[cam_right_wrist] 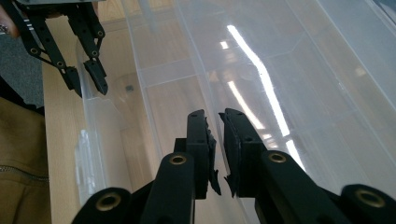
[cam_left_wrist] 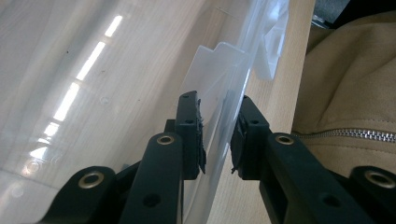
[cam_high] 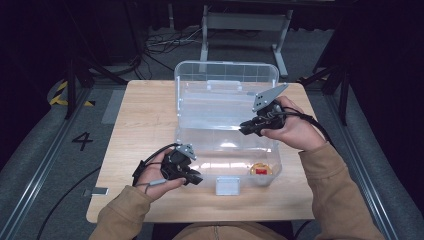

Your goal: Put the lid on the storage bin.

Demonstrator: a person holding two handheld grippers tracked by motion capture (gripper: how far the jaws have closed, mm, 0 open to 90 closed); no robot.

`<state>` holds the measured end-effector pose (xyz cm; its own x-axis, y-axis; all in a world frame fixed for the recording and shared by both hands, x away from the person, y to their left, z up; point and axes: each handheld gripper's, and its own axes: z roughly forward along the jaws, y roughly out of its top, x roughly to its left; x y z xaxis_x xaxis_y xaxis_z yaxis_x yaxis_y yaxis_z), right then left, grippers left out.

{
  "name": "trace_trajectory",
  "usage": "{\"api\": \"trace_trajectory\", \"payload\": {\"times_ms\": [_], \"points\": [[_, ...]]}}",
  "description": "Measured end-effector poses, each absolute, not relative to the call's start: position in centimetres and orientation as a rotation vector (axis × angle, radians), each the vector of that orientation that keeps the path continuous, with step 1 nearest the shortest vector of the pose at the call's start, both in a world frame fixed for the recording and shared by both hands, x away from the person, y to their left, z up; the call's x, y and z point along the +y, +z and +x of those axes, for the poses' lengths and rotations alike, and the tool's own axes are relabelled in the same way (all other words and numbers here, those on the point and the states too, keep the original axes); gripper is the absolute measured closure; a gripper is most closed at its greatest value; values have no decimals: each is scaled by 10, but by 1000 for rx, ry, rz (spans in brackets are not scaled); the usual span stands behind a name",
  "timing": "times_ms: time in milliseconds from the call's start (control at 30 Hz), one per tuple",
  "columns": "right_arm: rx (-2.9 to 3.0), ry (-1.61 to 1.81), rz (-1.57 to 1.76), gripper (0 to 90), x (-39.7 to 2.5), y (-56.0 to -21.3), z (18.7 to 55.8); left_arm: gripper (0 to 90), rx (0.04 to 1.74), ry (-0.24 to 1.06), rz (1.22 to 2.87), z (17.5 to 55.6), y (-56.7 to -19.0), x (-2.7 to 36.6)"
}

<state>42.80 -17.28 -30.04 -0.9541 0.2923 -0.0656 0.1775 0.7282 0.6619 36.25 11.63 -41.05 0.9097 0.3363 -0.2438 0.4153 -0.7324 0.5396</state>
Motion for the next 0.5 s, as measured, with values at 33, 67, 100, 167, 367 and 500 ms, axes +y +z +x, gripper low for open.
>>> {"api": "trace_trajectory", "payload": {"times_ms": [33, 67, 100, 167, 367, 500], "points": [[2765, 1036, 376, 810, -173, -301, 428, 754, 537, -171, 2458, 362, -411, 116], [2766, 1037, 370, 810, -173, -301, 427, 754, 537, -173, 2459, 362, -410, 116], [2768, 1040, 371, 811, -173, -301, 426, 754, 537, -172, 2458, 362, -411, 116], [2770, 1040, 365, 815, -174, -302, 425, 754, 537, -172, 2457, 362, -411, 116], [2777, 1040, 348, 815, -174, -303, 421, 754, 539, -173, 2458, 362, -410, 117], [2778, 1039, 341, 816, -174, -304, 417, 754, 538, -174, 2458, 363, -410, 117]]}}
